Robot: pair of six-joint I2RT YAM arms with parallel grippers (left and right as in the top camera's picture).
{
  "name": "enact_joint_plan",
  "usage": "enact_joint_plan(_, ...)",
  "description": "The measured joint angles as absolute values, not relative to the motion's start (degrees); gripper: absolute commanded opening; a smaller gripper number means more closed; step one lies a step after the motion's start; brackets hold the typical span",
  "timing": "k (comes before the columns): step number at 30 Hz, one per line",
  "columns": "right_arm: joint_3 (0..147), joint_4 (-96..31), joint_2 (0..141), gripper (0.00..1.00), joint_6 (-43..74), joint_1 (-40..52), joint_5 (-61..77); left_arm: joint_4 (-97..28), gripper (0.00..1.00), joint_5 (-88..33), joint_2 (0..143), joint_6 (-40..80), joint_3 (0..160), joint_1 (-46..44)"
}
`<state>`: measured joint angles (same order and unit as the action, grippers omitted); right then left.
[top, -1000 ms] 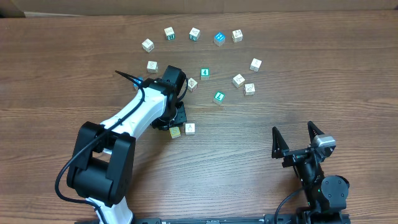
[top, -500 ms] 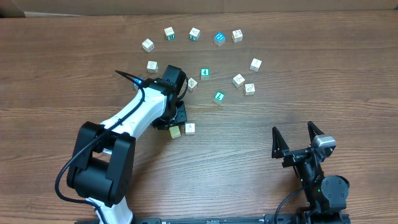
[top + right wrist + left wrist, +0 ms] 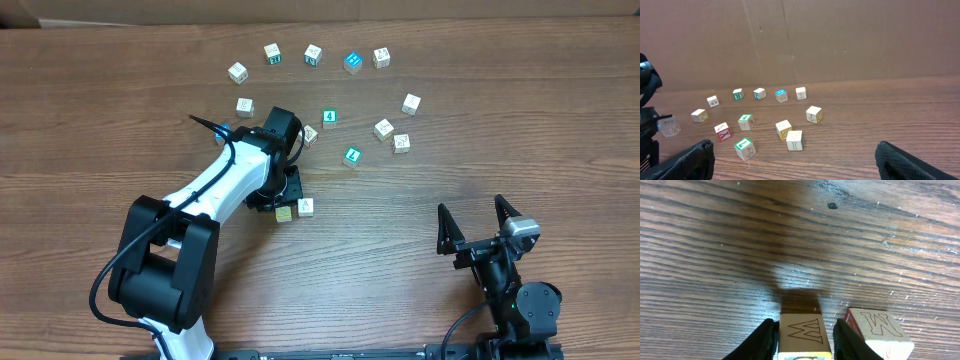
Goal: Form a horizontal line
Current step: 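Lower the yellow S block onto the table beside the M block, then open the left gripper to release the yellow block and lift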
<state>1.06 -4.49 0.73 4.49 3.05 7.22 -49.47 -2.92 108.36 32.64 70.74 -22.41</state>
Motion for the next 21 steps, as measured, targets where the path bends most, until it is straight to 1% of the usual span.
enact_joint_plan(10,1.06,-4.49,0.73,1.00,4.49,3.05,7.22,-48.53,0.27,-2.81,108.36,32.64,70.74,-22.41)
enact_joint_plan(18,1.06,-4.51,0.73,1.00,4.51,3.05,7.22,-48.16,0.28,-2.81,108.36,32.64,70.74,-22.41)
enact_joint_plan(21,1.06,-4.51,0.73,1.00,4.47,3.05,7.25,-48.05,0.22,-2.81,108.36,32.64,70.74,-22.41)
